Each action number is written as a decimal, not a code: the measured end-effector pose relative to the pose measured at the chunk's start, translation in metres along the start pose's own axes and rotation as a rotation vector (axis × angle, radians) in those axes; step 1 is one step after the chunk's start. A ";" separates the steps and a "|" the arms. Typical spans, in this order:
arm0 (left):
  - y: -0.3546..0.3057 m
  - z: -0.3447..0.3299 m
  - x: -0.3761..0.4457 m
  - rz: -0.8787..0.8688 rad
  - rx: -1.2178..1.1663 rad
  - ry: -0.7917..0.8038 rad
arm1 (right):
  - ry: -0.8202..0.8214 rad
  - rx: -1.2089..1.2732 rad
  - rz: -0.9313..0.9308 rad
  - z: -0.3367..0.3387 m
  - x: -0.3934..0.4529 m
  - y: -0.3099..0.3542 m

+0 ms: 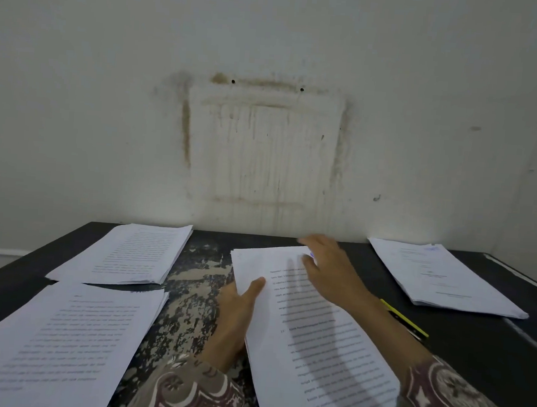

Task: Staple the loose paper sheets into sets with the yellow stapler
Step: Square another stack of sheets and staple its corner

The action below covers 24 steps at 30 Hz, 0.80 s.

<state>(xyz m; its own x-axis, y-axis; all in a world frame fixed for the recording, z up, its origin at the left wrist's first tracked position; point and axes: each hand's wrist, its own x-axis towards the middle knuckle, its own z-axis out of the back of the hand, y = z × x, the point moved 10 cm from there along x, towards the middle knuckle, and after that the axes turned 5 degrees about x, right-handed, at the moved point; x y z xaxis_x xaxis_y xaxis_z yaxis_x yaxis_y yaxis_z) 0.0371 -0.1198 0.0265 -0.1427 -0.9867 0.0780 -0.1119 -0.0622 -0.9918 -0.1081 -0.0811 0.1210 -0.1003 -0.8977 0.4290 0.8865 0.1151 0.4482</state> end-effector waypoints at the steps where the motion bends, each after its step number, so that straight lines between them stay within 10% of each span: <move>1: -0.001 -0.002 -0.001 -0.016 0.013 0.011 | 0.047 0.004 0.038 -0.008 0.007 0.012; 24: -0.001 -0.003 0.003 0.041 -0.117 0.055 | 0.242 0.148 0.135 -0.051 0.036 0.045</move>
<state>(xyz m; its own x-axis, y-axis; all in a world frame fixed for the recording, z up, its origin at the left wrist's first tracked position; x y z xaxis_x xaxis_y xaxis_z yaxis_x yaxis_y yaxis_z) 0.0342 -0.1219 0.0281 -0.2025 -0.9782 0.0465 -0.2180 -0.0013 -0.9759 -0.0490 -0.1303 0.1169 0.1403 -0.9433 0.3009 0.8076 0.2848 0.5164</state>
